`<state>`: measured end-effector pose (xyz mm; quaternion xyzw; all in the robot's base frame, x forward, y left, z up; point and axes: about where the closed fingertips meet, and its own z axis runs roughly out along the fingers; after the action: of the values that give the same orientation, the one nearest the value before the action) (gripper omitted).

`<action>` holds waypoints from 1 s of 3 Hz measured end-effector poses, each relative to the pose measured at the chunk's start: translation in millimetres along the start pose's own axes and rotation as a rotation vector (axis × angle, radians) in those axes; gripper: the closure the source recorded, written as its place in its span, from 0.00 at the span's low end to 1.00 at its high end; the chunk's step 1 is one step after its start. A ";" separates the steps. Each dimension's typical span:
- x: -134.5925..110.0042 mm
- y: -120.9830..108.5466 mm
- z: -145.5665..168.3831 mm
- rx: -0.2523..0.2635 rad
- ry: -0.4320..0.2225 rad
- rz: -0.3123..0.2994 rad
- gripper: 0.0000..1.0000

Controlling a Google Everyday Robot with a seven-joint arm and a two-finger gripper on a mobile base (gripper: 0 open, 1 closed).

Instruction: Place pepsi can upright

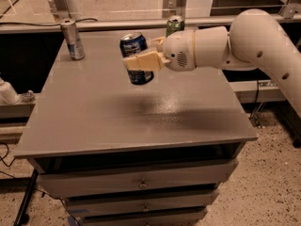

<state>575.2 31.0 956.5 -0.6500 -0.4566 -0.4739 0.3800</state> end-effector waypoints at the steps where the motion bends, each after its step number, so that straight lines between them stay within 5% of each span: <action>1: 4.4 -7.9 -1.8 0.072 0.039 -0.142 1.00; 3: -26.6 -12.5 -4.9 0.168 0.078 -0.182 1.00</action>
Offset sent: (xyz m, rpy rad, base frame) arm -0.0180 -0.0099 -0.0208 -0.0238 -0.2103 0.2677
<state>558.4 23.9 932.9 -0.5526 -0.5368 -0.4914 0.4062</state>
